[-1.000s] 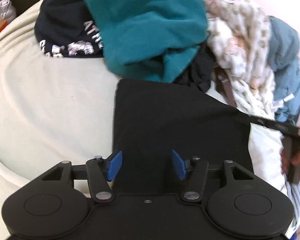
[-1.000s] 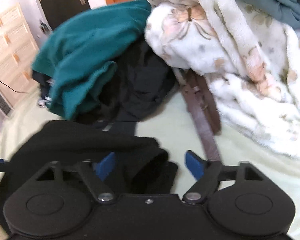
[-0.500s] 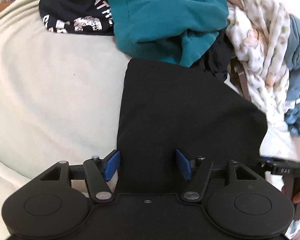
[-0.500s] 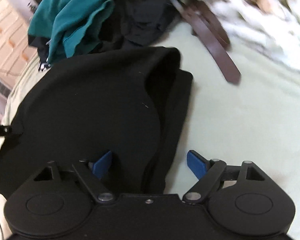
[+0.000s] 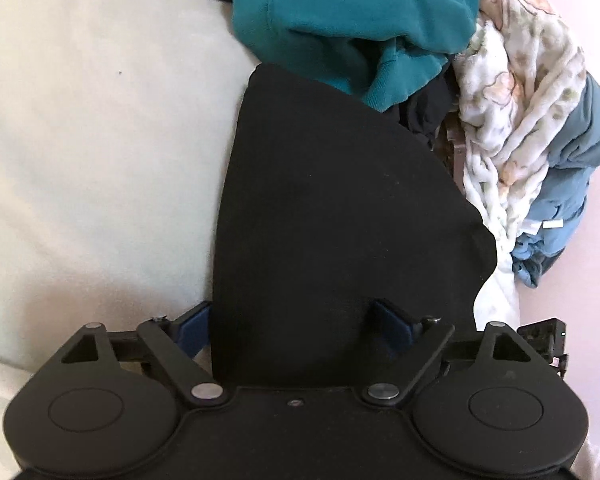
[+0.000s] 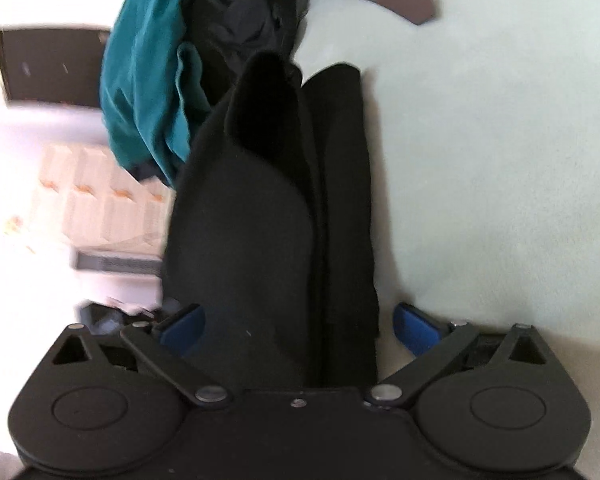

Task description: Fold clothes

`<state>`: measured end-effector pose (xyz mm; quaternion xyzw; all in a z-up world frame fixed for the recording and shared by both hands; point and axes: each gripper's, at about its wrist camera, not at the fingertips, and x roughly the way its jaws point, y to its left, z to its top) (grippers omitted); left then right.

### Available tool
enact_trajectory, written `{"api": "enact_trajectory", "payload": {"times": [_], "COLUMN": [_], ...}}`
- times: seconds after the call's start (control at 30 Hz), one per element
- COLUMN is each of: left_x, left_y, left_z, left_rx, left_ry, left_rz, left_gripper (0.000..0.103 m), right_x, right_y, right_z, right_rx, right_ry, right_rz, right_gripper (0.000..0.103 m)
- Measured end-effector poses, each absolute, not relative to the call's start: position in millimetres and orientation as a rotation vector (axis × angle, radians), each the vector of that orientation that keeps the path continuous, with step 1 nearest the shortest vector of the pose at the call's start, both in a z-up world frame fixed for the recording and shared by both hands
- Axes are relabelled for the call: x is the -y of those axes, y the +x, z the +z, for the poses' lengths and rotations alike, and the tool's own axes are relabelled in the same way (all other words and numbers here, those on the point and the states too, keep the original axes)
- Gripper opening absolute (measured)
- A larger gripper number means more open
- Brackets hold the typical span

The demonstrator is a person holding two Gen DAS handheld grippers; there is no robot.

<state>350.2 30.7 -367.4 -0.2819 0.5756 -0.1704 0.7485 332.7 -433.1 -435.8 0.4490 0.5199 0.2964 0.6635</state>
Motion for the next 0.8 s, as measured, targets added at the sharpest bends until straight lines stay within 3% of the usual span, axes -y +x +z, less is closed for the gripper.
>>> {"api": "enact_trajectory", "payload": {"times": [0.23, 0.37, 0.47, 0.6, 0.8], "left_x": [-27.8, -28.6, -30.7, -31.2, -28.7], "left_y": [348.7, 347.1, 347.8, 348.9, 345.6], "left_z": [-372.9, -372.2, -372.2, -376.3, -381.2], "left_rx": [-1.240, -1.236, -1.243, -1.258, -1.240], "left_ry": [-0.666, -0.675, -0.693, -0.697, -0.699], "left_rz": [-0.398, -0.404, -0.408, -0.423, -0.412], "left_gripper": [0.087, 0.082, 0.081, 0.081, 0.081], "right_x": [432.7, 422.1, 423.5, 438.2, 412.0], "right_y": [335.7, 345.3, 338.8, 325.6, 342.0], "right_z": [-439.4, -430.2, -424.3, -431.5, -436.0], "right_rx": [-1.141, -1.233, -1.288, -1.291, -1.251], "right_ry": [1.052, 0.977, 0.915, 0.955, 0.987], "right_rz": [0.743, 0.742, 0.719, 0.686, 0.717], "right_gripper": [0.103, 0.103, 0.096, 0.095, 0.103]}}
